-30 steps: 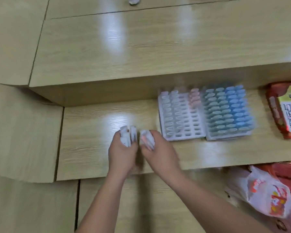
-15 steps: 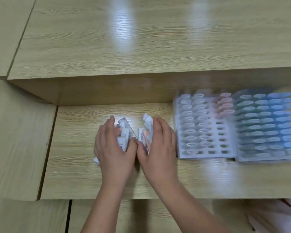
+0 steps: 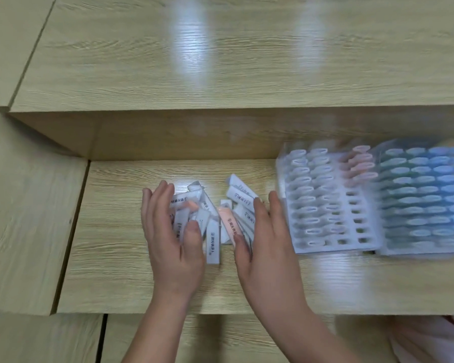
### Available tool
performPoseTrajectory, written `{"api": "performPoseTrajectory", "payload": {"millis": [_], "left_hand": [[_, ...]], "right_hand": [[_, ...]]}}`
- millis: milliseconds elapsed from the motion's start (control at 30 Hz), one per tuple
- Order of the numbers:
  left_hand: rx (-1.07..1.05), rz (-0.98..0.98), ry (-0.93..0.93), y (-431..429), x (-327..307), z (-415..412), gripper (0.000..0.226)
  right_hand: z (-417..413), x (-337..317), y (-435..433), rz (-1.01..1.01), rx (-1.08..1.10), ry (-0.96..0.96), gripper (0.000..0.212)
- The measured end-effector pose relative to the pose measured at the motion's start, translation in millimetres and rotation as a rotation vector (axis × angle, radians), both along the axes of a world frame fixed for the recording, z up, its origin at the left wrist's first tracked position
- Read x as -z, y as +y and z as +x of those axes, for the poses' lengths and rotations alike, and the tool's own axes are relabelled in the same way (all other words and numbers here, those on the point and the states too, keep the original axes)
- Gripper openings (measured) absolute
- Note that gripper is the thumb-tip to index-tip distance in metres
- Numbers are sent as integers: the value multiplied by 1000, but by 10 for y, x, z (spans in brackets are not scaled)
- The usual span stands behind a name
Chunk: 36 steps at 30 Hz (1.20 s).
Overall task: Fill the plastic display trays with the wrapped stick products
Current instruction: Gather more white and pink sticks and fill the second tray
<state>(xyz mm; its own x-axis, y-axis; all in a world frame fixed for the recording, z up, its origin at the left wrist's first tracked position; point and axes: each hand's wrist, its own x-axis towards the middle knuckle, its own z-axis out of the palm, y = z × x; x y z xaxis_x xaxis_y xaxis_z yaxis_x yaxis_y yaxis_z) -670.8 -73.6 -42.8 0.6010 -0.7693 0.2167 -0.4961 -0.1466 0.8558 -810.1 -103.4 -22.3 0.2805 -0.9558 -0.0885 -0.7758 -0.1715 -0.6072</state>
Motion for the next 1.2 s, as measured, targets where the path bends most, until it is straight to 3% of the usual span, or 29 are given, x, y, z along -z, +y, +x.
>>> {"api": "performPoseTrajectory", "payload": {"millis": [100, 200, 300, 400, 600, 733, 1033, 1200], "left_hand": [[-98, -9, 10, 99, -46, 81, 42], [-201, 136, -53, 248, -88, 203, 31], [-158, 317, -170, 399, -129, 251, 38], [-103, 481, -169, 491, -157, 212, 41], [-145, 459, -52, 514, -200, 139, 21], [-162, 445, 26, 494, -199, 156, 21], [-60, 554, -258, 504, -209, 31, 28], [-97, 543, -344, 562, -125, -42, 43]], "right_hand": [[32, -71, 0, -7, 19, 73, 40], [57, -94, -6, -34, 46, 130, 32], [79, -81, -4, -72, 44, 154, 31], [90, -62, -27, -94, 66, 122, 25], [91, -101, -50, -157, 103, 40, 12], [61, -286, -2, -261, 110, -113, 16], [-1025, -595, -118, -336, -14, -250, 27], [-1631, -494, -385, -206, -31, -199, 36]]}}
